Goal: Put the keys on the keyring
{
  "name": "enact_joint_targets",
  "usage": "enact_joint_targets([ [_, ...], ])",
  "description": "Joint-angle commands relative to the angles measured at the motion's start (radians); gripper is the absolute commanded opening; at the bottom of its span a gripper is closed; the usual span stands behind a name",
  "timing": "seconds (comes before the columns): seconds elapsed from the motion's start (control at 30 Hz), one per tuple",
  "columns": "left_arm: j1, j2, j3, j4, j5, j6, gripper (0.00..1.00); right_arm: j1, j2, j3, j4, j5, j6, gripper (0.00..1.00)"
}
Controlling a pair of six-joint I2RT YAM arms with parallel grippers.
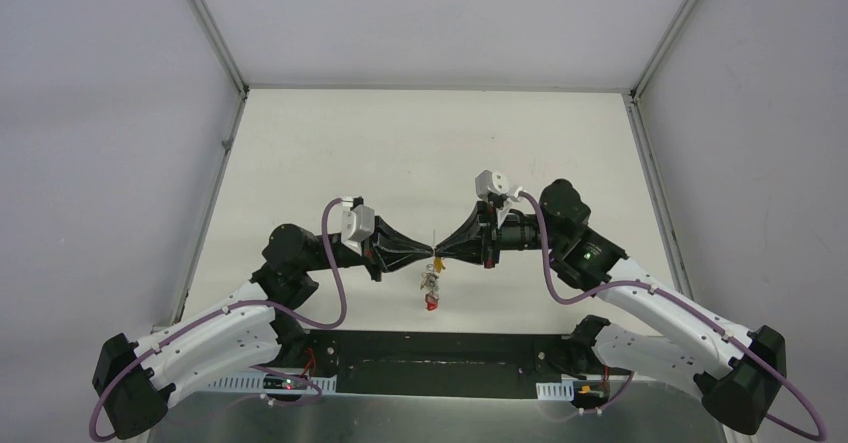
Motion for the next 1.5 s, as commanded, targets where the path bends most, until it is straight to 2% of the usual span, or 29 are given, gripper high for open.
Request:
enact_joint_targets([
  [0.0, -0.009, -0.015, 0.018, 0.044, -0.004, -0.006, 0.0, 0.002, -0.013, 0.002, 0.049, 0.024, 0.025, 0.0],
  [0.07, -0.01, -0.021, 0.021, 0.027, -0.009, -0.004, 0.0, 0.002, -0.015, 0.006, 0.037, 0.026, 0.018, 0.0],
  [0.27, -0.01, -0.051, 0.056, -0.111, -0.013, 0.069, 0.36, 0.002, -0.009, 0.07, -0.131, 0.056, -0.078, 0.0],
  [0.33, -0.009, -0.058, 0.077, -0.184, -0.009, 0.109, 0.43, 0.002, -0.006, 0.096, -0.214, 0.073, -0.12, 0.0],
  [0.4, -0.01, -0.06, 0.108, -0.256, -0.001, 0.148, 0.45, 0.002, 0.001, 0.126, -0.282, 0.088, -0.16, 0.0],
  [0.6, -0.01, -0.045, 0.164, -0.378, 0.007, 0.22, 0.47, 0.002, 0.034, 0.228, -0.473, 0.119, -0.258, 0.0],
  [1.0, -0.01, 0.073, 0.227, -0.382, 0.059, 0.239, 0.46, 0.002, 0.153, 0.441, -0.826, 0.137, -0.428, 0.0],
  [1.27, -0.01, 0.107, 0.232, -0.346, 0.068, 0.259, 0.44, 0.002, 0.223, 0.512, -0.924, 0.097, -0.469, 0.0],
  [1.47, -0.01, 0.151, 0.23, -0.288, 0.104, 0.25, 0.37, 0.003, 0.246, 0.516, -0.905, 0.052, -0.447, 0.0],
])
